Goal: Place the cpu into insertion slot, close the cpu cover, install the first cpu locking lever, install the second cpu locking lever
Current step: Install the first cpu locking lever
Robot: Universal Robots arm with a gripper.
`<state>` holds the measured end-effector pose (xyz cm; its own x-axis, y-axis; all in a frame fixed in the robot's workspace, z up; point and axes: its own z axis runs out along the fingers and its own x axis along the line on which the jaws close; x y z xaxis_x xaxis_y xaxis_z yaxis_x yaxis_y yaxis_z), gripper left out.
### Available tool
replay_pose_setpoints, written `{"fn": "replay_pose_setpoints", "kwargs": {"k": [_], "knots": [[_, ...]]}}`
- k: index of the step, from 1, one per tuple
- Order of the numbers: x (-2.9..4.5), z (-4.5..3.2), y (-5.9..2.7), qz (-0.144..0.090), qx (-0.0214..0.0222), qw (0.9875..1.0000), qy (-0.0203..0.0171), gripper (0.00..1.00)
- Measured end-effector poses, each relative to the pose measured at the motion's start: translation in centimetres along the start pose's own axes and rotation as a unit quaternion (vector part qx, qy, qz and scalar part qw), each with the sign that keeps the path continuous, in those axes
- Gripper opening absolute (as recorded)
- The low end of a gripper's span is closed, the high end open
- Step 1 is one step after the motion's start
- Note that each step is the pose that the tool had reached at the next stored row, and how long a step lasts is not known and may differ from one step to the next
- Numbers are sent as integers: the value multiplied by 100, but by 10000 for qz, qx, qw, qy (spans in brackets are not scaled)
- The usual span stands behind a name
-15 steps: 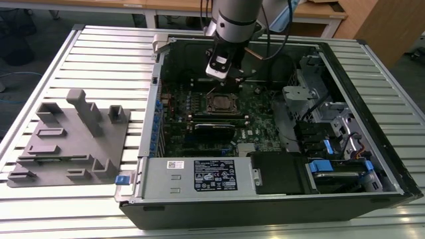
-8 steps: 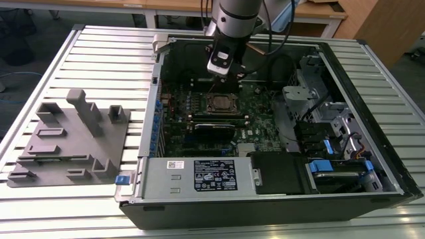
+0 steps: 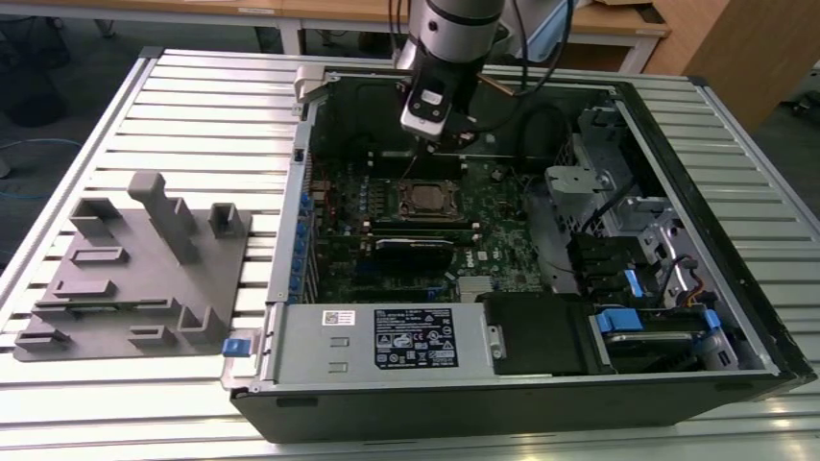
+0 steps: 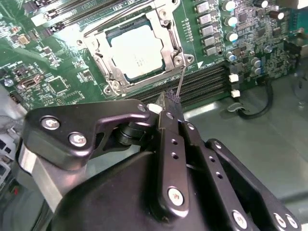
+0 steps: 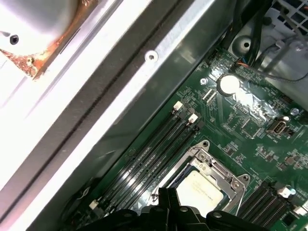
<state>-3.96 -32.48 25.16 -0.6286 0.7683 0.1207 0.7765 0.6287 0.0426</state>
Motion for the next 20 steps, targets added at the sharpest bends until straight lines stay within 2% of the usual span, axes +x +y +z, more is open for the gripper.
{"fn": "replay_pose_setpoints", "kwargs": {"k": [7, 9, 11, 13, 17, 20], "knots": [[21, -170, 7, 0, 0, 10000, 0, 10], [23, -194, 8, -1, 1, 10000, 0, 10], [23, -193, 9, -69, 7, 10000, 4, 10], [23, -191, 8, -246, 30, 9997, 10, 10], [19, -159, 6, -581, 69, 9983, 23, 10], [13, -120, 7, -738, 87, 9972, 29, 10]]}}
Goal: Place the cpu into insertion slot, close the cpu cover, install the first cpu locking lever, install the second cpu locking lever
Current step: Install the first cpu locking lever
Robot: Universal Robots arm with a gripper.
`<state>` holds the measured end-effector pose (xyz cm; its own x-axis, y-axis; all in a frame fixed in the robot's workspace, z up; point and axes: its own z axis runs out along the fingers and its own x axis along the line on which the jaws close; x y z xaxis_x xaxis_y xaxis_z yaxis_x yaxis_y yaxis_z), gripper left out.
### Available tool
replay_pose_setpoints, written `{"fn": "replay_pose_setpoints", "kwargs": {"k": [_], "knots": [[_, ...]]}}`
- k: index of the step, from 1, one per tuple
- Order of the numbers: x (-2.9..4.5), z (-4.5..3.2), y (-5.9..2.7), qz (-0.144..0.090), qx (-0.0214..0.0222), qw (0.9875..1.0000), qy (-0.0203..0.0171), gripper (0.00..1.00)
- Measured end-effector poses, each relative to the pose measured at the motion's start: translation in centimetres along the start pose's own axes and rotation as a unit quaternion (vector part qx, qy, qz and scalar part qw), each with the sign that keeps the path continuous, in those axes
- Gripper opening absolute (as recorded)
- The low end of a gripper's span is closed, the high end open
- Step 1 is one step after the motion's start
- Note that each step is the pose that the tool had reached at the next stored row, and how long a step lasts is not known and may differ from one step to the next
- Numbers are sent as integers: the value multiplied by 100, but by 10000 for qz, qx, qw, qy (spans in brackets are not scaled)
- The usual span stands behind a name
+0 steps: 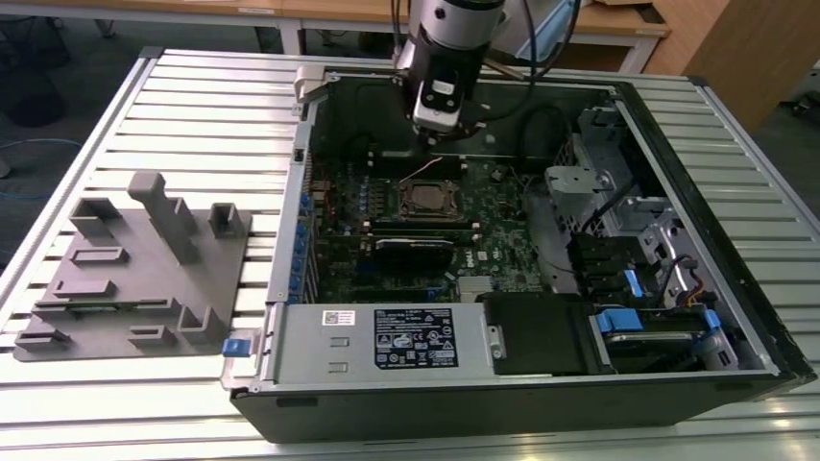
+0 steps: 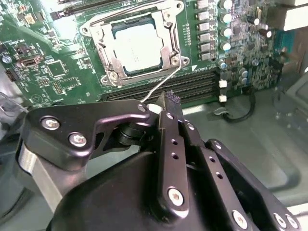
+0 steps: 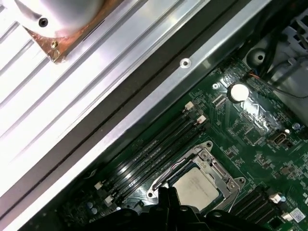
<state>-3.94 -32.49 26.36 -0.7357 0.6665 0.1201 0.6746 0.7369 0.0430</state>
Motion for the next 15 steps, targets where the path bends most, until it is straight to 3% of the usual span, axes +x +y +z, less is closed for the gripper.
{"fn": "replay_pose_setpoints", "kwargs": {"k": [15], "knots": [[-75, 263, 54, -138, 17, 9999, 6, 10]]}}
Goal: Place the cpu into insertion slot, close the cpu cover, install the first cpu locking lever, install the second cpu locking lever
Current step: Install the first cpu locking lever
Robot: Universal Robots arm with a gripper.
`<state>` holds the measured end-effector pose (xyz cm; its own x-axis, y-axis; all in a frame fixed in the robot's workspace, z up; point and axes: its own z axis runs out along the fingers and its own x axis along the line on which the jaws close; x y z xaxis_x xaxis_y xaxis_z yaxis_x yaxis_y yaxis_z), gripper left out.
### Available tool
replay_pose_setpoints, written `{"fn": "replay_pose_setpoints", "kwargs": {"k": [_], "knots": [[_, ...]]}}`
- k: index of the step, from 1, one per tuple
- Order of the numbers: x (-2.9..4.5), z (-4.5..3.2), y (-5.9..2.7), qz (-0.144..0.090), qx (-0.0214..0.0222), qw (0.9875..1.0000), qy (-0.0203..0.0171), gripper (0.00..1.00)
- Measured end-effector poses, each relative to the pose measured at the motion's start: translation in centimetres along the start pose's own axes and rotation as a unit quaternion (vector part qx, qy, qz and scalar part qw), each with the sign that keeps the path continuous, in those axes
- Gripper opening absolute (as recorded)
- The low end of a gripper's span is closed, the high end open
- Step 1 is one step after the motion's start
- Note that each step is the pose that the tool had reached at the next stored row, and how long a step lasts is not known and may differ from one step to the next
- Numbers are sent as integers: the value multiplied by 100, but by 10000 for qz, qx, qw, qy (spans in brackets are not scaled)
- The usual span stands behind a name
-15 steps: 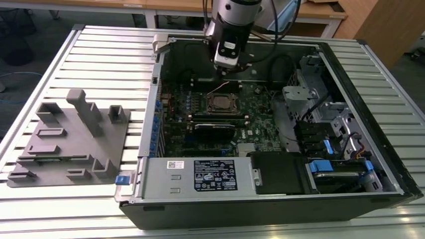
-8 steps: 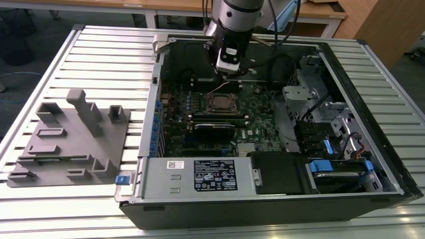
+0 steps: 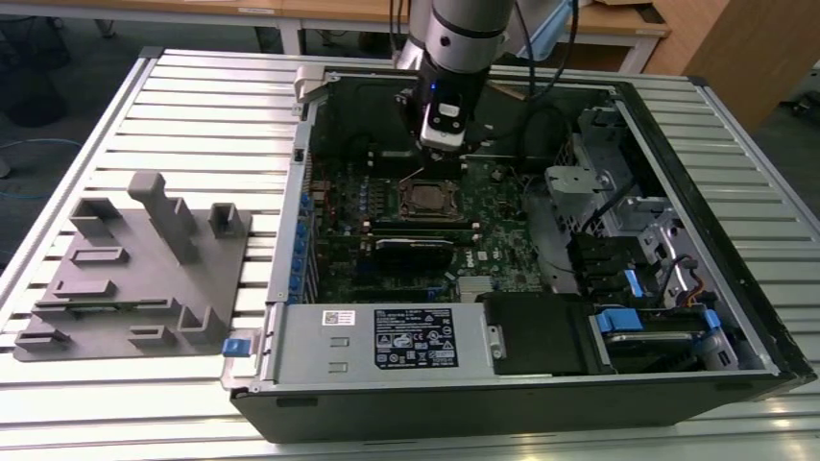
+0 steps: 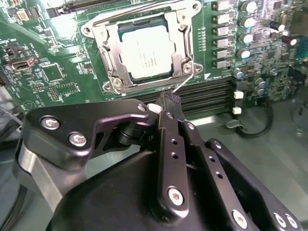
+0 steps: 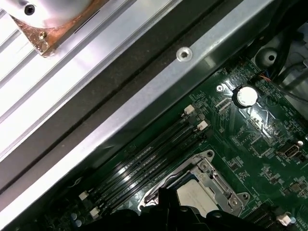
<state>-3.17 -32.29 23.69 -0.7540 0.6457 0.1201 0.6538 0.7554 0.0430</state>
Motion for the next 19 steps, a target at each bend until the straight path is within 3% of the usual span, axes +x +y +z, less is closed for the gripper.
{"fn": "replay_pose_setpoints", "kwargs": {"k": [6, 10, 13, 19], "knots": [[-7, 39, 5, -60, -7, 10000, 15, 10], [-4, 46, 9, -91, -87, 9999, 87, 10], [-1, 54, 15, -94, -120, 9998, 115, 10], [13, 108, 36, -98, -124, 9998, 119, 10]]}}
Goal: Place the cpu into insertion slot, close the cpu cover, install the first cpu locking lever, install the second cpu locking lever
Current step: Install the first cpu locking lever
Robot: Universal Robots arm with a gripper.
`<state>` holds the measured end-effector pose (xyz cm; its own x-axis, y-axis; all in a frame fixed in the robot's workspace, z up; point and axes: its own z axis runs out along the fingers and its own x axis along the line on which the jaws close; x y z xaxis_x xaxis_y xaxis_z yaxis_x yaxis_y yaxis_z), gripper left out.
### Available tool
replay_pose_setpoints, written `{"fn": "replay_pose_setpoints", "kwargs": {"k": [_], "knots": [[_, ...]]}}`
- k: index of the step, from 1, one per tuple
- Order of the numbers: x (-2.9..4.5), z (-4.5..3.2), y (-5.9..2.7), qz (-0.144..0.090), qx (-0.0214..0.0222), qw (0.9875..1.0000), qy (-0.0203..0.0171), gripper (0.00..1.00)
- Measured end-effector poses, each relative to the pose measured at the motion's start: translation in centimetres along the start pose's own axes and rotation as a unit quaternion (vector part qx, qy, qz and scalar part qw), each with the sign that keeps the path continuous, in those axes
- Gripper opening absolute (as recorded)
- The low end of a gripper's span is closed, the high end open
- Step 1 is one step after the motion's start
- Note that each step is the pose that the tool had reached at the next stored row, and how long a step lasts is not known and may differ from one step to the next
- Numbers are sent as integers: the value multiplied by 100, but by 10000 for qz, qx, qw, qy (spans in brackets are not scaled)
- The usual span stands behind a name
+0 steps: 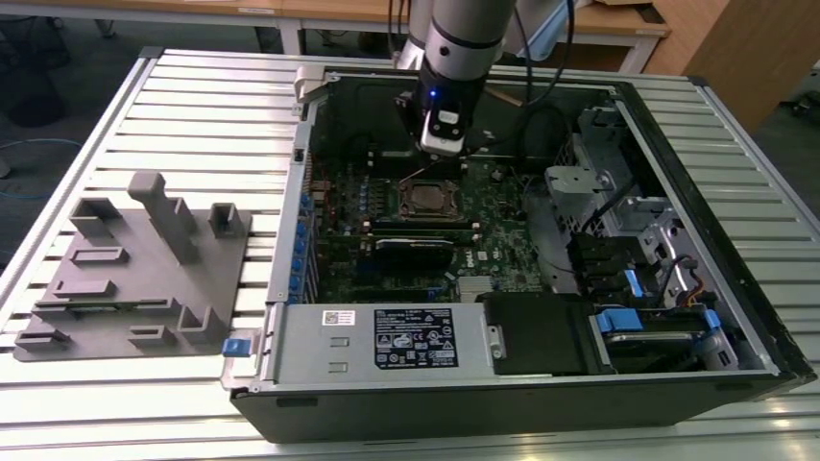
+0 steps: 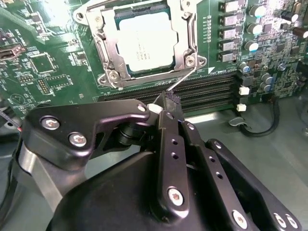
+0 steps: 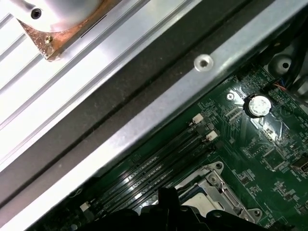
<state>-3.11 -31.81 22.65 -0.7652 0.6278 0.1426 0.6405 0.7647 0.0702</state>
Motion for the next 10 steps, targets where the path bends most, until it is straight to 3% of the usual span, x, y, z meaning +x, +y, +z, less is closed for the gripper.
{"fn": "replay_pose_setpoints", "kwargs": {"k": [10], "knots": [[3, 62, 60, -86, 14, 10000, 6, 10]]}}
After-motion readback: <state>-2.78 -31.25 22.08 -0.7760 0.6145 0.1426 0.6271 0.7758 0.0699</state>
